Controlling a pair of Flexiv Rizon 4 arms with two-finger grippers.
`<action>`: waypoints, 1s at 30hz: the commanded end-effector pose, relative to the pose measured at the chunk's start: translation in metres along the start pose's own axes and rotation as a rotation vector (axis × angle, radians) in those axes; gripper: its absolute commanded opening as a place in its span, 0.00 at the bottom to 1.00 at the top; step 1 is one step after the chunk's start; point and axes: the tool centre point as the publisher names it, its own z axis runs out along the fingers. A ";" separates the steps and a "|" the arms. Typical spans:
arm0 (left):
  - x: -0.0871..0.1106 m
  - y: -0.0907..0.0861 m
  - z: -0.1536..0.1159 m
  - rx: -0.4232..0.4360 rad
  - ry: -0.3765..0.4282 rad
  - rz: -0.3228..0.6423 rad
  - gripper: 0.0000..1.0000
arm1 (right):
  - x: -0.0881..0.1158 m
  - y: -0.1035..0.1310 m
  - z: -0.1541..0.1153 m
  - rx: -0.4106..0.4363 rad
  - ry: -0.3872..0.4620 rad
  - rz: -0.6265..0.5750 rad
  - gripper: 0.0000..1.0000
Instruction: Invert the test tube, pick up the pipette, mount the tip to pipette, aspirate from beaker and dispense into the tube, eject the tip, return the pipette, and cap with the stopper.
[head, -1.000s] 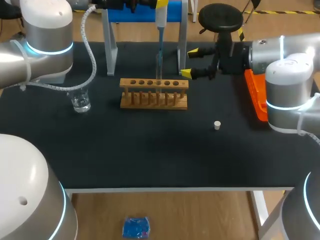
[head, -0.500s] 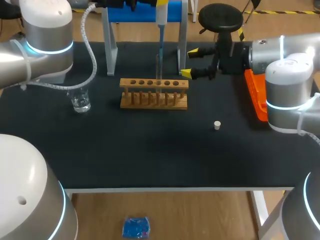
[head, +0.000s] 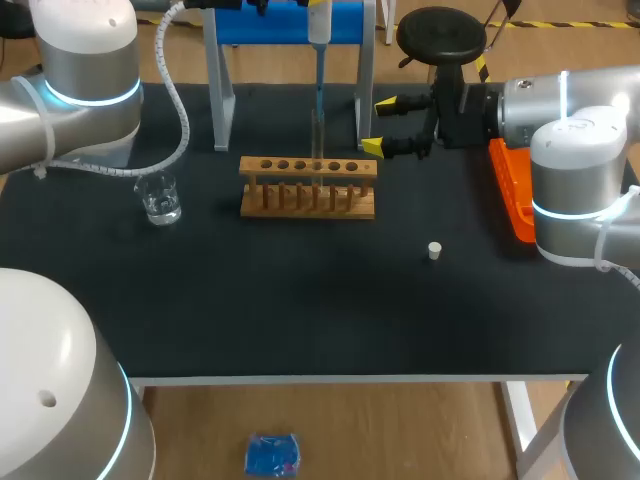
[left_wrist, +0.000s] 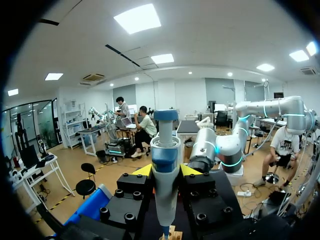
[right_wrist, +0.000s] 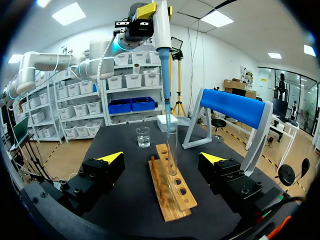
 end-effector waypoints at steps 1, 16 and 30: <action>0.004 -0.004 -0.004 0.001 -0.007 0.003 0.00 | 0.000 0.000 0.000 -0.001 0.001 0.000 1.00; 0.009 -0.020 -0.015 0.032 -0.043 0.060 0.00 | 0.000 0.000 0.000 -0.001 0.001 0.000 1.00; 0.034 -0.010 -0.057 -0.033 -0.042 -0.002 0.00 | 0.000 0.000 0.000 -0.001 0.001 0.000 1.00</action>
